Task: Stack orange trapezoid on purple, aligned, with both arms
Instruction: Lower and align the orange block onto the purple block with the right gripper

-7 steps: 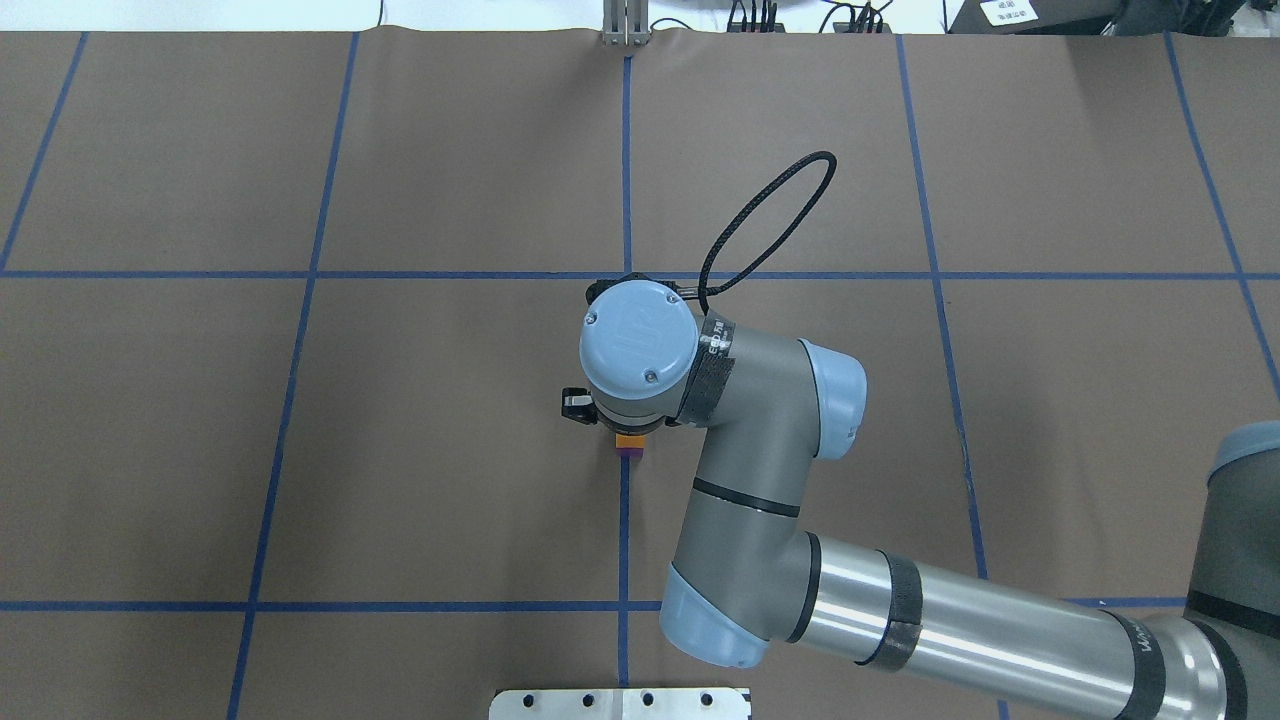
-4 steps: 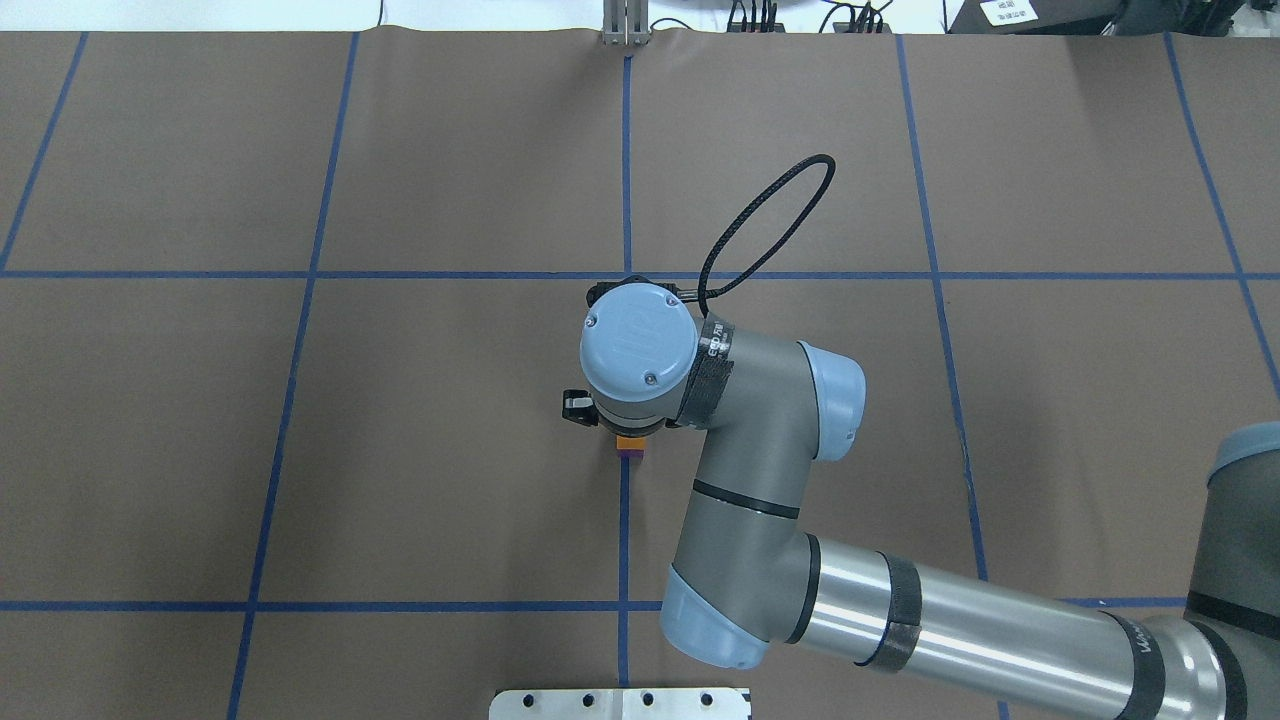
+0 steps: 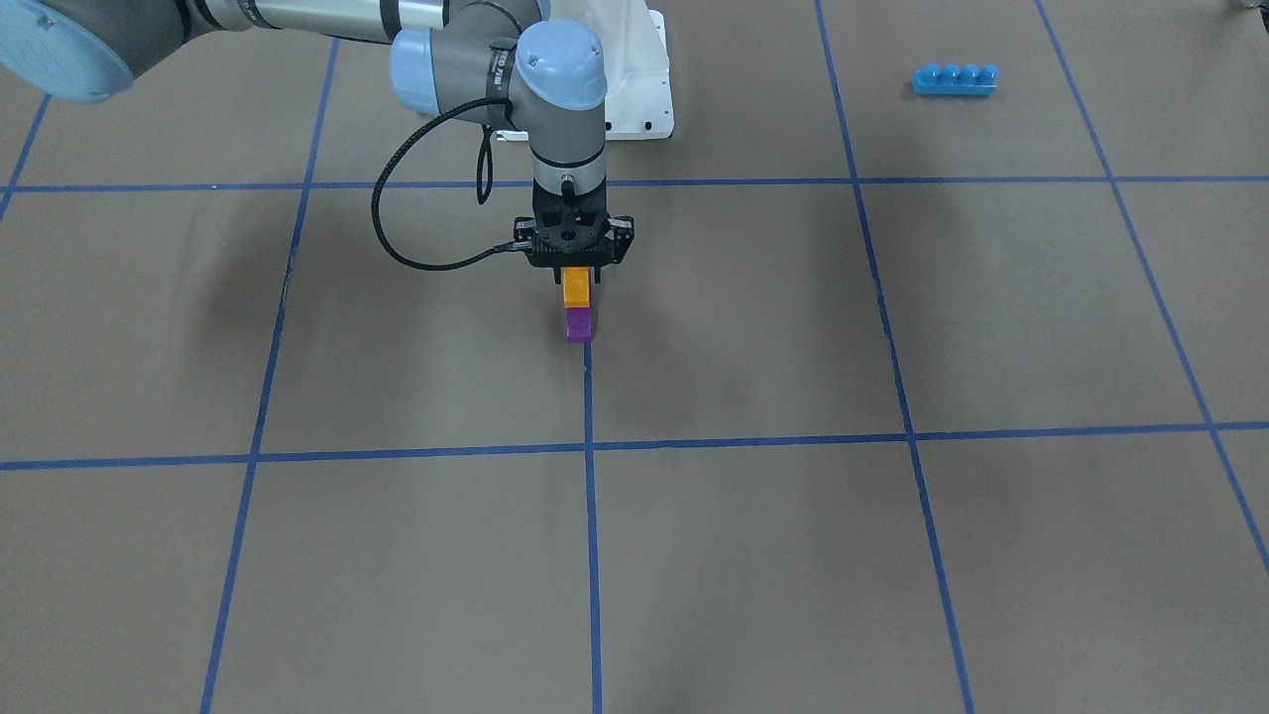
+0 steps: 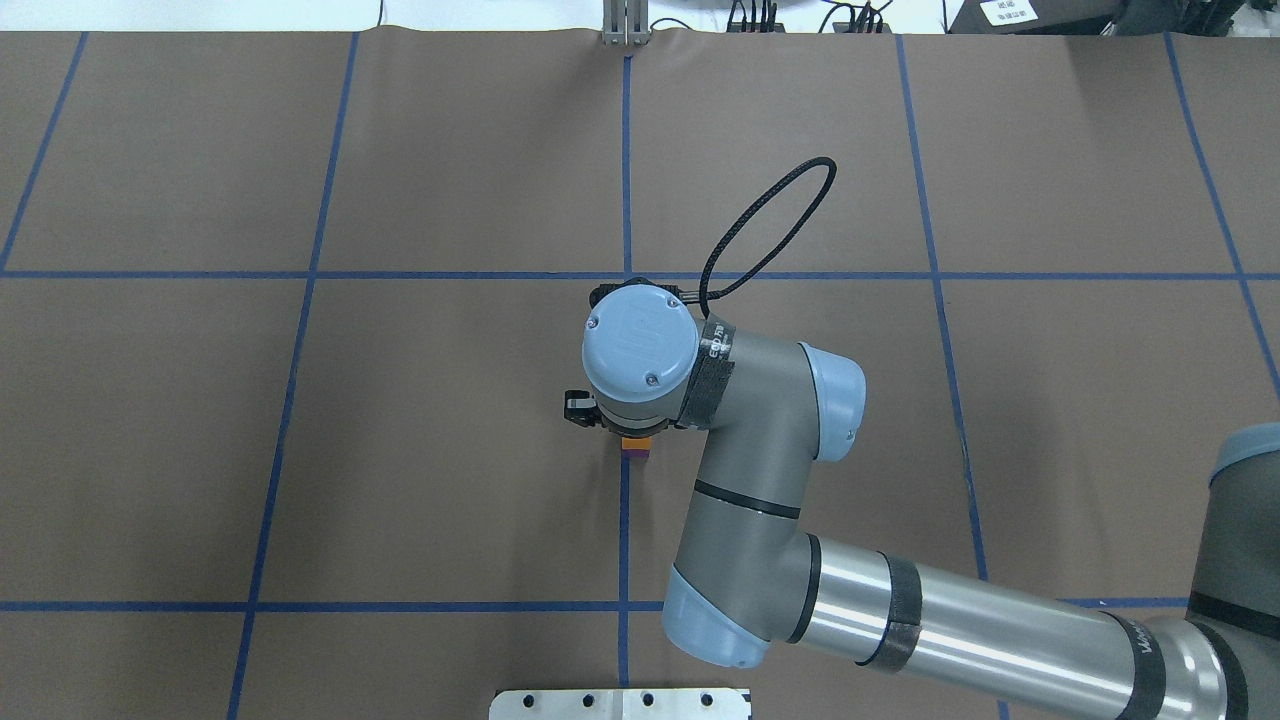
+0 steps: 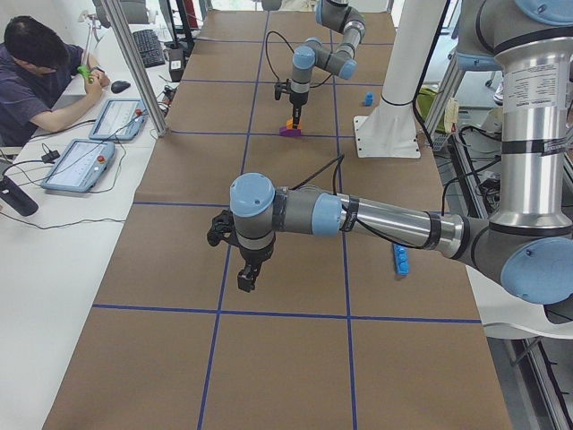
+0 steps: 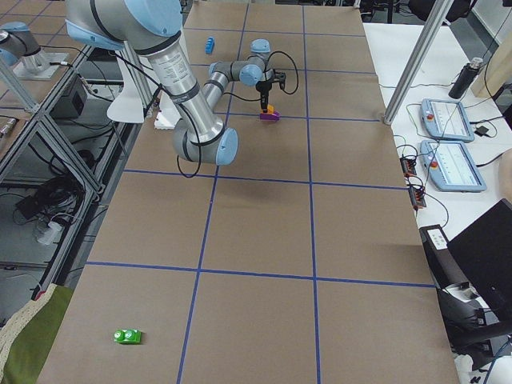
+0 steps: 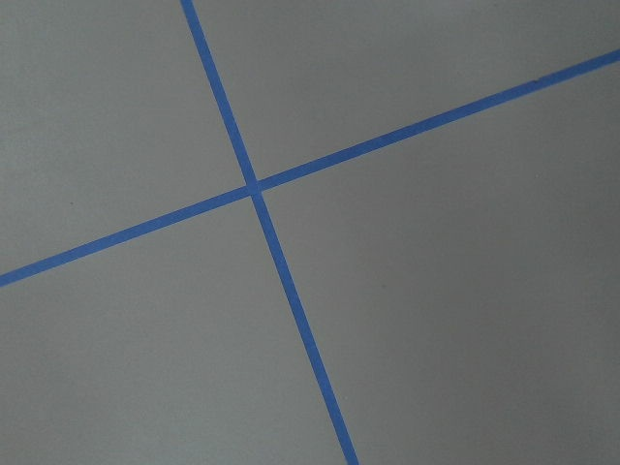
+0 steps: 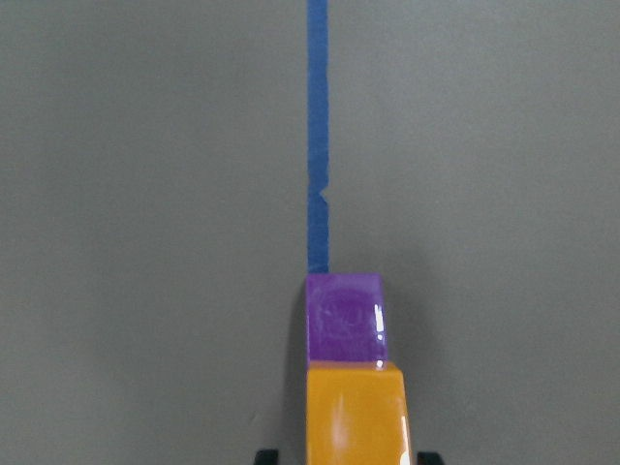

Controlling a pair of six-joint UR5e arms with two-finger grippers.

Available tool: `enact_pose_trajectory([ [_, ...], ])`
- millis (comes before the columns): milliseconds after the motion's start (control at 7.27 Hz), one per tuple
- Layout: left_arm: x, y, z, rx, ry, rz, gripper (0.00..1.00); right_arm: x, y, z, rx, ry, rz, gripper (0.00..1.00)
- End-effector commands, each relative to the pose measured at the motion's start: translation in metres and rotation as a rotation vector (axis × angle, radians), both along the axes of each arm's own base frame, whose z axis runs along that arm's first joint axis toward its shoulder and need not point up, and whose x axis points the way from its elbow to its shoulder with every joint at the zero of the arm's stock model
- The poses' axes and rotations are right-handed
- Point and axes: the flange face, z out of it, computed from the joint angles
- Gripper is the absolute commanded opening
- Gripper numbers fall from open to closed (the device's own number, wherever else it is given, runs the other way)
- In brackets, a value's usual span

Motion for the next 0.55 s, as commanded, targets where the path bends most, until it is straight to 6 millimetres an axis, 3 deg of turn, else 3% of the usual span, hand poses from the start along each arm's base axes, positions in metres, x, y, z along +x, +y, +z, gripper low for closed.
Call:
enact_pose_trajectory([
  [0, 0.000, 0.000, 0.001, -0.001, 0.000, 0.000, 1.00, 0.001, 0.000, -0.003, 0.002, -0.004, -0.002, 0.99],
  [138, 0.000, 0.002, 0.003, -0.005, -0.001, 0.001, 1.00, 0.008, -0.001, -0.009, 0.006, -0.021, 0.000, 0.99],
  [413, -0.001, 0.006, 0.011, -0.024, -0.001, -0.002, 1.00, 0.057, -0.028, -0.019, -0.008, -0.073, 0.010, 1.00],
])
